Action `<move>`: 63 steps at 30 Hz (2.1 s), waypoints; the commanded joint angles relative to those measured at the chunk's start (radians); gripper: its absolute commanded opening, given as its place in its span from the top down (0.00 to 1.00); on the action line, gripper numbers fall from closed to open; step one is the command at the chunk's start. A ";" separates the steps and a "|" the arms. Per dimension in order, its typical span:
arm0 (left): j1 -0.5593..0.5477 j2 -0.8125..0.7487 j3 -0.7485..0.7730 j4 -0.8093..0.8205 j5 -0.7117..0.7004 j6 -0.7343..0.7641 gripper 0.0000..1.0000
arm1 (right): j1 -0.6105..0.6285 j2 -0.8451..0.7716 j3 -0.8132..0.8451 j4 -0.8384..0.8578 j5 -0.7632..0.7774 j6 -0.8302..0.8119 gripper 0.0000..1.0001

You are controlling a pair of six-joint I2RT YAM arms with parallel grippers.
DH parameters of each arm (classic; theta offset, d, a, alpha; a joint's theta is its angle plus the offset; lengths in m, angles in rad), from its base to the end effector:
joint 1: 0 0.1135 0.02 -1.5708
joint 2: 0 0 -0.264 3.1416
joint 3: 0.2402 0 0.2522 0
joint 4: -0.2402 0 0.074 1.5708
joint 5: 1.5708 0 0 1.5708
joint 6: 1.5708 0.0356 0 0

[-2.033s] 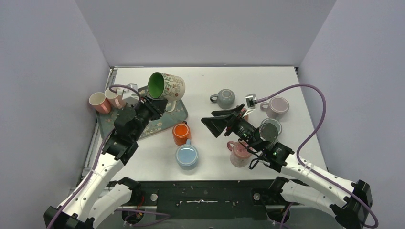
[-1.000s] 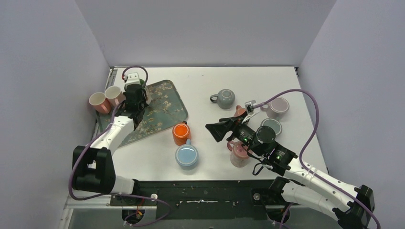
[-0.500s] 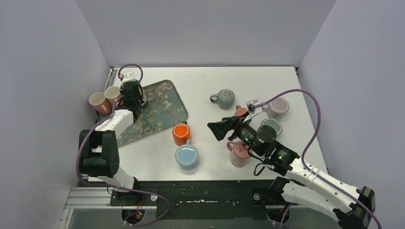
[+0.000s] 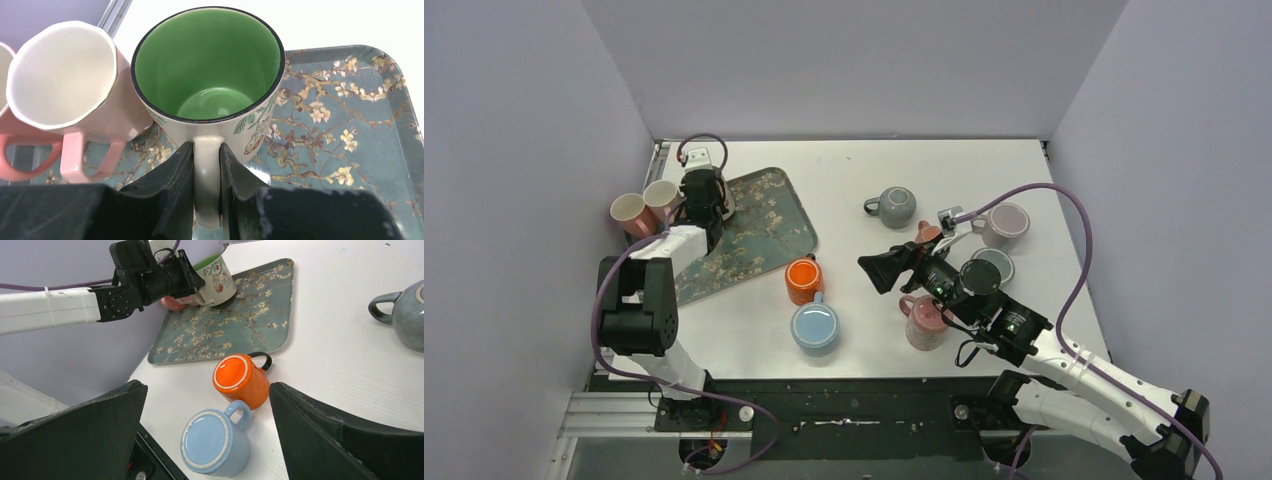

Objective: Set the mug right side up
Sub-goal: Place the cup on the tray.

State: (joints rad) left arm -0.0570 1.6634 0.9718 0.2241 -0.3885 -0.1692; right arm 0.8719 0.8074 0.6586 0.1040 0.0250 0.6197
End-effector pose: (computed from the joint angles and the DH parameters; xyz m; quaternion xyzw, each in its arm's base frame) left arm 0.3670 -0.0074 0.2182 -0.1479 0.8287 0.1053 0.5295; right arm 0.1281 0.1511 0.3223 -0.0823 0.7181 0.4623 0.5137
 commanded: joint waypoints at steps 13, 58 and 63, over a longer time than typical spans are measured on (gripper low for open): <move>0.002 0.053 0.104 0.138 -0.100 0.063 0.85 | 0.003 -0.025 0.057 -0.031 0.050 -0.016 0.00; -0.031 -0.541 0.038 -0.316 0.512 -0.173 0.03 | -0.005 0.138 0.124 -0.499 0.258 -0.075 0.00; -0.044 -0.691 -0.109 -0.351 0.635 -0.206 0.03 | -0.029 0.245 0.169 -0.581 0.252 -0.127 0.00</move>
State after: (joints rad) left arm -0.0898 1.0622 0.9531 -0.0582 0.0856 -0.3351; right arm 0.8623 0.9852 0.7490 -0.4000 0.2470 0.5610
